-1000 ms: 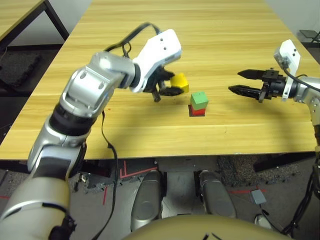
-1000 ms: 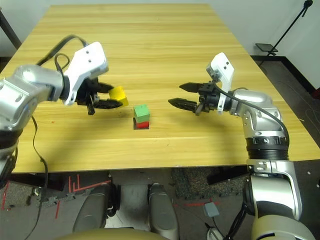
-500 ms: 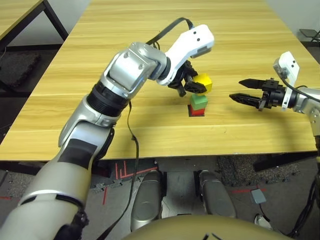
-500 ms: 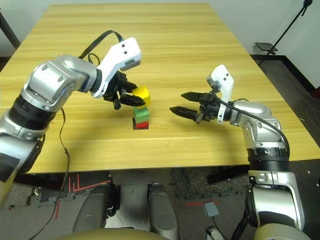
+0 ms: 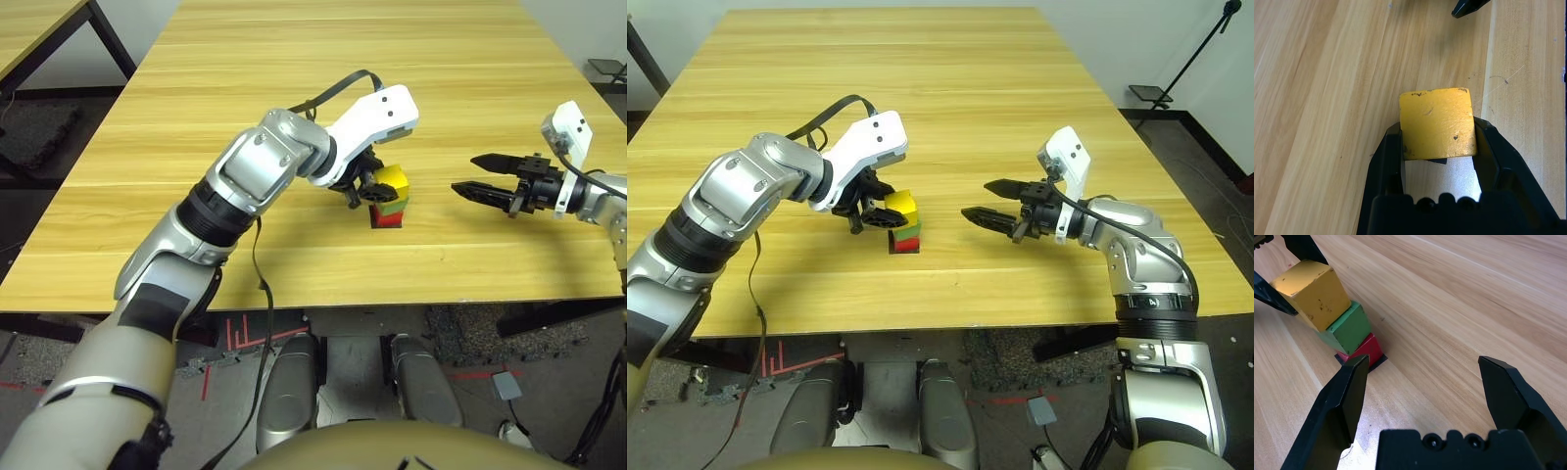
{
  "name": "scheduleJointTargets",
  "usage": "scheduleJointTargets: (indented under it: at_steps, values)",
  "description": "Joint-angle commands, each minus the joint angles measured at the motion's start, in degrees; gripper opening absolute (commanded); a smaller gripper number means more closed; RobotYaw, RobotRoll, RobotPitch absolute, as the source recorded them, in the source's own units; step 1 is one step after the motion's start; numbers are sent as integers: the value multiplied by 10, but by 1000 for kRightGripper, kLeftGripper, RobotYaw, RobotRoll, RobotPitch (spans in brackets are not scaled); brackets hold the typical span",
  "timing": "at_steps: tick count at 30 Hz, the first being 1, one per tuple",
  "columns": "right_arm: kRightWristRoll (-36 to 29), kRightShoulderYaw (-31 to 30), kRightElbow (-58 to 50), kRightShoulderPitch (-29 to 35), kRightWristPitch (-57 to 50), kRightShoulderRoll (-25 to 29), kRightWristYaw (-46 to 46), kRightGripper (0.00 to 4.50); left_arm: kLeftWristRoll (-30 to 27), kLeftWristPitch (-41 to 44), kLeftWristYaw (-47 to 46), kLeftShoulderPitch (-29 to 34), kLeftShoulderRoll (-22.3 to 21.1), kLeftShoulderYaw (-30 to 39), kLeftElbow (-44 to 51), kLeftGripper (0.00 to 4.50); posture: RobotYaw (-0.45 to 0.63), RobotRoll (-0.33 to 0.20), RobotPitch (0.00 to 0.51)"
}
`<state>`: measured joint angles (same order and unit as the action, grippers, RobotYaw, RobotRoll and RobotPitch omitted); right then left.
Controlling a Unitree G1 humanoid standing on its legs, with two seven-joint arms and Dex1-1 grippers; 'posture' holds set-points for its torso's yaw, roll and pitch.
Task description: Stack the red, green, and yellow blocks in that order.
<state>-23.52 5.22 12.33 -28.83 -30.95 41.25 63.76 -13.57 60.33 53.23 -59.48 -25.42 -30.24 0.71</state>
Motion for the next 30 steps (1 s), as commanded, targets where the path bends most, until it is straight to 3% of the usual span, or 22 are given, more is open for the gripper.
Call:
scheduleJointTargets:
  at_steps: [1,16,21,24,30]
  values:
    - [-3,2,-3,2,1,3,-1,4500,6,0,-3,1,5,-2,-9,2041,65,3,84]
    - [-2,-3,-1,-3,-2,3,2,4500,10,2,-15,-6,12,3,-18,2041,72,-5,87]
    - [0,0,7,-5,4,6,4,4500,6,7,-31,-3,22,15,-11,3685,97,-20,74]
    - [-4,13,15,-2,20,11,10,4500,-12,29,-66,12,36,72,33,4466,113,-32,64]
    - [-50,112,57,-10,2,18,-43,4500,-72,48,-219,90,137,342,185,4466,159,-62,67]
